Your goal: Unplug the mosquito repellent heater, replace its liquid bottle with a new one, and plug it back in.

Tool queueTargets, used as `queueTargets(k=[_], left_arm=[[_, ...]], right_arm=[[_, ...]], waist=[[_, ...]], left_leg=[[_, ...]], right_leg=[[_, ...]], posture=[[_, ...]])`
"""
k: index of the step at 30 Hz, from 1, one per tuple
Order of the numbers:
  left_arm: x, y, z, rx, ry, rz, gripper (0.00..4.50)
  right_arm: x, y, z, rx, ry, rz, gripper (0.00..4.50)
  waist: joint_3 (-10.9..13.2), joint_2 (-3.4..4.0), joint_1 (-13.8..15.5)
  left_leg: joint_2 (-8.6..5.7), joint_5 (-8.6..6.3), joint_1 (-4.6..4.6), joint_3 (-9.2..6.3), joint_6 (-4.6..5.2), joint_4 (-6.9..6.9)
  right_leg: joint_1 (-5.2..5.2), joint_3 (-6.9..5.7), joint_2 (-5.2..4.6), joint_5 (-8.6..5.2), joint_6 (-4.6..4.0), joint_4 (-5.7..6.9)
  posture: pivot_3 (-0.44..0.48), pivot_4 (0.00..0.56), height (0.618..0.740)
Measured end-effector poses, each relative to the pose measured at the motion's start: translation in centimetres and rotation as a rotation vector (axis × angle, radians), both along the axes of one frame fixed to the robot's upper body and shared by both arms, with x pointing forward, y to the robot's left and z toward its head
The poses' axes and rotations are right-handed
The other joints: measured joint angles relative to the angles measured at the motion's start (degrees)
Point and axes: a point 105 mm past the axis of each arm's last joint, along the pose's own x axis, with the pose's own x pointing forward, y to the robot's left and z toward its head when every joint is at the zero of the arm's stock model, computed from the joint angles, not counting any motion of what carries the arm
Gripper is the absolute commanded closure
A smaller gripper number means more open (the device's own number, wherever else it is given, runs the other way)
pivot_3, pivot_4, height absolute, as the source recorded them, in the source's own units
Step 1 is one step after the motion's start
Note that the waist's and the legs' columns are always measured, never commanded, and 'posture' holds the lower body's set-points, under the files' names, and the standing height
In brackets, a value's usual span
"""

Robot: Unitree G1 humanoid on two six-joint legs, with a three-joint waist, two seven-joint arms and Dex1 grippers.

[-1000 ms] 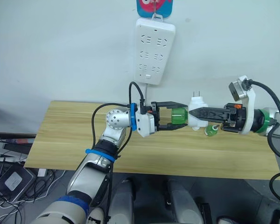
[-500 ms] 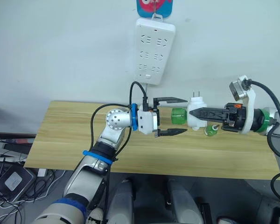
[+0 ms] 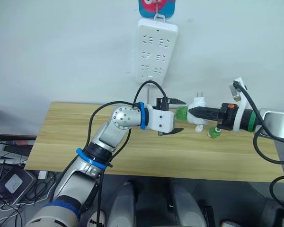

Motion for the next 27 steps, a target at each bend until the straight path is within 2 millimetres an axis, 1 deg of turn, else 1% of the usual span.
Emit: queueTargets(k=[3, 7, 10, 15, 16, 22, 26, 27], left_arm=[[0.1, -0.4, 0.3, -0.022, -0.014, 0.030, 0.00], [0.6, -0.4, 0.3, -0.026, -0.014, 0.068, 0.00], [0.8, -0.3, 0.1, -0.010, -0.005, 0.089, 0.63], [0.2, -0.8, -0.3, 0.000, 0.021, 0.092, 2.19], [0.2, -0.7, -0.4, -0.001, 0.024, 0.094, 2.24], [0.2, -0.6, -0.4, -0.003, 0.029, 0.105, 2.24], [0.4, -0.6, -0.1, -0.009, 0.017, 0.110, 2.24], [0.4, -0.6, -0.1, -0.009, 0.013, 0.109, 2.24]], right_arm=[[-0.1, 0.2, -0.1, -0.006, -0.003, 0.000, 1.50], [0.0, 0.2, -0.1, -0.013, -0.001, -0.010, 1.50], [0.1, 0.3, -0.2, -0.005, 0.001, -0.014, 1.50], [0.2, 0.8, -0.2, 0.000, -0.004, -0.011, 1.50], [0.1, 0.8, -0.2, -0.001, -0.003, -0.010, 1.50], [0.2, 1.0, -0.3, 0.004, -0.001, -0.008, 1.50], [0.2, 1.3, 0.3, 0.014, -0.021, 0.007, 0.10], [0.2, 1.4, 0.4, 0.020, -0.027, 0.016, 0.04]], waist=[[0.0, 0.00, 0.0], [0.0, 0.00, 0.0], [0.0, 0.00, 0.0], [0.0, 0.00, 0.0], [0.0, 0.00, 0.0], [0.0, 0.00, 0.0], [0.0, 0.00, 0.0], [0.0, 0.00, 0.0]], left_leg=[[0.00, 0.00, 0.00, 0.01, 0.00, 0.00], [0.00, 0.00, 0.01, 0.01, 0.00, 0.00], [0.00, 0.00, 0.01, 0.03, 0.00, 0.00], [0.00, 0.00, 0.00, 0.01, 0.00, 0.00], [0.00, 0.00, 0.00, 0.01, 0.00, 0.00], [0.00, 0.00, 0.00, 0.02, 0.00, 0.00], [0.00, 0.00, 0.01, 0.02, 0.00, 0.00], [0.00, 0.00, 0.01, 0.01, 0.00, 0.00]], right_leg=[[0.00, 0.01, -0.01, 0.00, 0.00, 0.00], [0.00, 0.01, 0.00, 0.00, 0.00, 0.01], [0.00, 0.02, 0.00, 0.00, 0.00, 0.01], [0.00, 0.02, -0.01, 0.00, 0.00, 0.00], [0.00, 0.01, -0.01, 0.00, 0.00, 0.01], [0.00, 0.02, -0.01, 0.00, 0.00, 0.01], [0.00, 0.01, -0.01, 0.00, 0.00, 0.01], [0.00, 0.00, -0.01, 0.00, 0.00, 0.02]], posture=[[-0.001, 0.290, 0.740], [0.002, 0.291, 0.740], [0.001, 0.291, 0.740], [-0.001, 0.293, 0.740], [-0.001, 0.293, 0.740], [0.001, 0.295, 0.740], [0.000, 0.288, 0.740], [0.000, 0.288, 0.740]])
